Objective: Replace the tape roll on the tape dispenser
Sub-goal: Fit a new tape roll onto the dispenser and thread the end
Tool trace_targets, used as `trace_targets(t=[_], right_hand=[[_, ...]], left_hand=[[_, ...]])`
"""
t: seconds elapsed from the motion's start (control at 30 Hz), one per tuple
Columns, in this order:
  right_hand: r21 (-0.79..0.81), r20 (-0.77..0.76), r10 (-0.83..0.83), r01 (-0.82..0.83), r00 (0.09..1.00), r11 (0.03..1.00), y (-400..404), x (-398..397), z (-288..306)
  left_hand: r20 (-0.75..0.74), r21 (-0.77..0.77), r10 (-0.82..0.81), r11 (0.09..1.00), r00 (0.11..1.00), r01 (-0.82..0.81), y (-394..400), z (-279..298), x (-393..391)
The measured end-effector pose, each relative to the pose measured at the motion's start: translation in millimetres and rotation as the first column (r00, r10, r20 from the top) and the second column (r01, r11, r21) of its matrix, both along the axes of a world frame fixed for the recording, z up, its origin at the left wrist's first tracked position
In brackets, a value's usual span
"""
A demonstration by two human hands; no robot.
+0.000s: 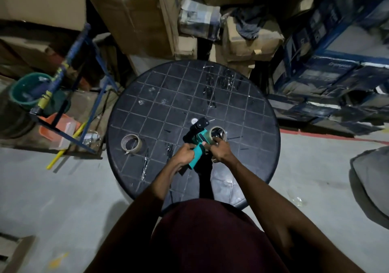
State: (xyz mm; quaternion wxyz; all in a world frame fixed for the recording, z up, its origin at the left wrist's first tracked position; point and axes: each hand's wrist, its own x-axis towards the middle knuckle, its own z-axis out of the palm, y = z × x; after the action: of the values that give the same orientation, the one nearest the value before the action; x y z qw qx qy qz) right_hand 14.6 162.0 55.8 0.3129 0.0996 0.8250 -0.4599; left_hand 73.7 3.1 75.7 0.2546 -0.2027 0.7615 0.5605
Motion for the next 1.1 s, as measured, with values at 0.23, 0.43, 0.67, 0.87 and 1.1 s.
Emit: trace_targets(t=[0.23,0.43,0.67,0.87,1.1], right_hand=[[-0.072,-0.088,-0.087,0.081,0.992,0.994,-8,-23,33],[-0.067,-0.207,0.0,-0.014,0.978,0.998,14,-33,55],[0.083,-0.36,0.035,-0.005,0.932,0.997,13,-21,73],[0.22,-0.435,0.114,-0.017,0.893,0.975,3,-7,70],[0.343,-0.494,0.248,-0.075,0.833,0.936,3,4,74]], left_hand=[[-0.001,0.283,0.223,0.935,0.975,-0.213,37,33,-12],[-0.016,0.346,0.447,0.841,0.894,-0.415,14,34,-24],[-0.446,-0.282,0.002,0.949,0.895,-0.143,1,69,-64],[-0.24,-0.742,-0.445,0.657,0.863,0.132,6,92,-101],[-0.152,-0.8,-0.55,0.557,0.821,0.225,17,87,-113]])
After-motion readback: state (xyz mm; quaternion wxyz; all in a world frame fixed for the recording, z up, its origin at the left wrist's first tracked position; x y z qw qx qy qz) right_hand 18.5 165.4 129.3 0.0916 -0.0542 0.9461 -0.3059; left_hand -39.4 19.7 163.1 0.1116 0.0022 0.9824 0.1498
